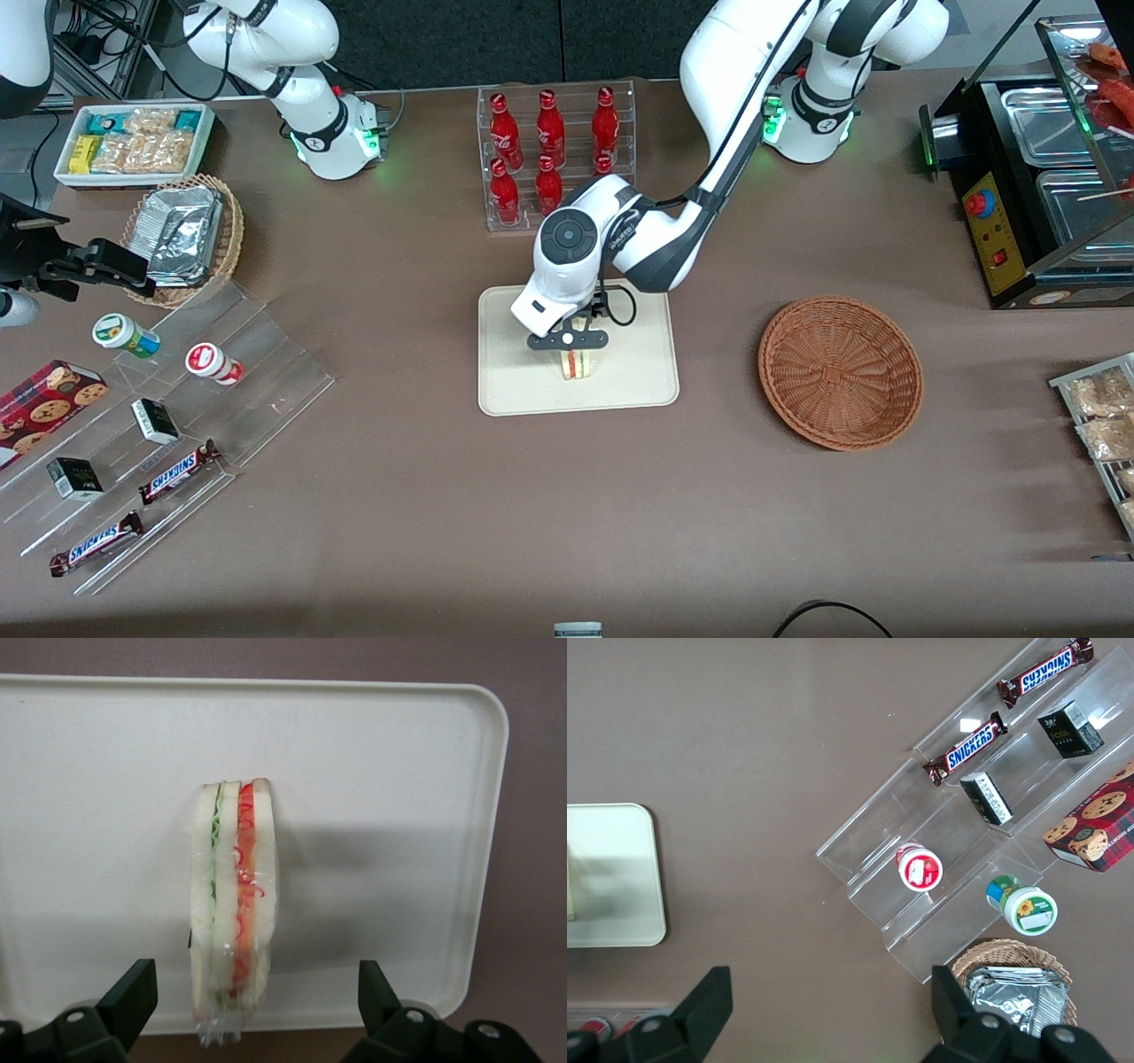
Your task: Place sandwich from basket to tray
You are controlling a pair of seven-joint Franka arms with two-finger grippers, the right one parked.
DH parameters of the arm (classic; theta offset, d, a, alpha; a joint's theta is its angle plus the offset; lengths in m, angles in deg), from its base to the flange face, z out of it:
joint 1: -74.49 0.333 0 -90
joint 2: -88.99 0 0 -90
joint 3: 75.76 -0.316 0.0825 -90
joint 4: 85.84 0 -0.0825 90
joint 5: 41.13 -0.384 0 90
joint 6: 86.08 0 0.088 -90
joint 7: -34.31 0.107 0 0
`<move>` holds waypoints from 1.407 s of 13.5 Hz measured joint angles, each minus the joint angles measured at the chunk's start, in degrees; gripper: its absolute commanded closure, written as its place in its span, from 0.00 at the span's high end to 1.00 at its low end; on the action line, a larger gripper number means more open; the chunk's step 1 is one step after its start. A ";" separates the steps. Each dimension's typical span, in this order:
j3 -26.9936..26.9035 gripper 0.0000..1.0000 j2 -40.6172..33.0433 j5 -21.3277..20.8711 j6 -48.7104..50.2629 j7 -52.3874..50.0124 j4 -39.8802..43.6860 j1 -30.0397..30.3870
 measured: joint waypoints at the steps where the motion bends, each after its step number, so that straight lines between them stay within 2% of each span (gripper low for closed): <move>1: -0.17 1.00 -1.27 0.01 1.77 -0.59 0.22 0.41; 6: -0.49 1.00 -10.00 0.01 13.50 0.20 0.54 6.16; 9: -0.57 1.00 -13.63 0.00 19.31 4.46 0.52 9.13; 12: -0.83 1.00 -16.83 -0.02 24.60 11.05 0.52 12.97; 19: -1.21 1.00 -26.23 -0.71 38.27 34.81 0.23 28.07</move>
